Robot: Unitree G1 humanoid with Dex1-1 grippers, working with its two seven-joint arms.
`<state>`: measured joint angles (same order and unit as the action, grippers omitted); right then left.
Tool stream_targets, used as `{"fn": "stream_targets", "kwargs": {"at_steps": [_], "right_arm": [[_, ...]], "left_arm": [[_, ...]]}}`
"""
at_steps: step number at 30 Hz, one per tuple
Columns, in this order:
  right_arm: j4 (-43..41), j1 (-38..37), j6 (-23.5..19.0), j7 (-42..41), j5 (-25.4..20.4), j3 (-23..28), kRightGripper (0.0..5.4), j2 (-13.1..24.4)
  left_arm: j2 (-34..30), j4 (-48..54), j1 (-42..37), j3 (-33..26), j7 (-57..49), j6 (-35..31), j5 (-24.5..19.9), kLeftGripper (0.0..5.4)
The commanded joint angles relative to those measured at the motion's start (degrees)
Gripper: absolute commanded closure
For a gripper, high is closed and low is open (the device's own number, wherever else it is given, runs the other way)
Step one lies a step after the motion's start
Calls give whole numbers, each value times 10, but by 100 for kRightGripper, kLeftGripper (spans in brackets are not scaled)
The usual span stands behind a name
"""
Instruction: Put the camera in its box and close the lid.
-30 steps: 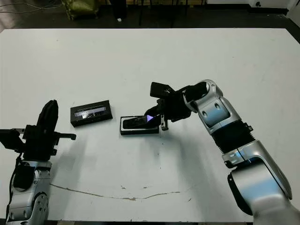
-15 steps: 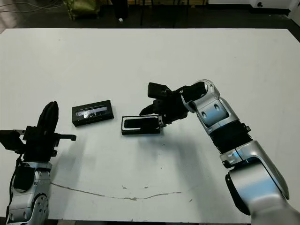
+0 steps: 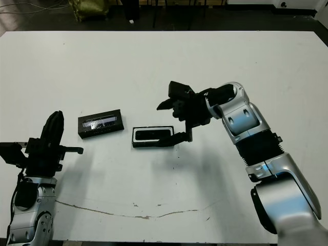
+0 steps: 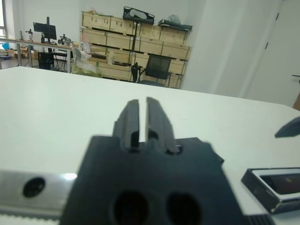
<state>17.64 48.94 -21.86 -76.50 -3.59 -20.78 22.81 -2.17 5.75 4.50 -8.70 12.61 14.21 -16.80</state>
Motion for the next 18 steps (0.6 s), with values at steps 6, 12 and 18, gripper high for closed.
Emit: {"fn": "stream_targets", "kwargs": {"at_steps": [6,12,18], "right_arm": [[-146,-91,-57,141,-81,142,40,3],[-260,-228,-2,291,-107,247,176,-11],[-292,-365,91,324,-124,297,312,1]], "left_arm": [[-4,-11,8,0,4,5,3,540],[-25,4,4,-6,12,5,13,540],[-100,40,-30,-25,23,-22,50,540]]}}
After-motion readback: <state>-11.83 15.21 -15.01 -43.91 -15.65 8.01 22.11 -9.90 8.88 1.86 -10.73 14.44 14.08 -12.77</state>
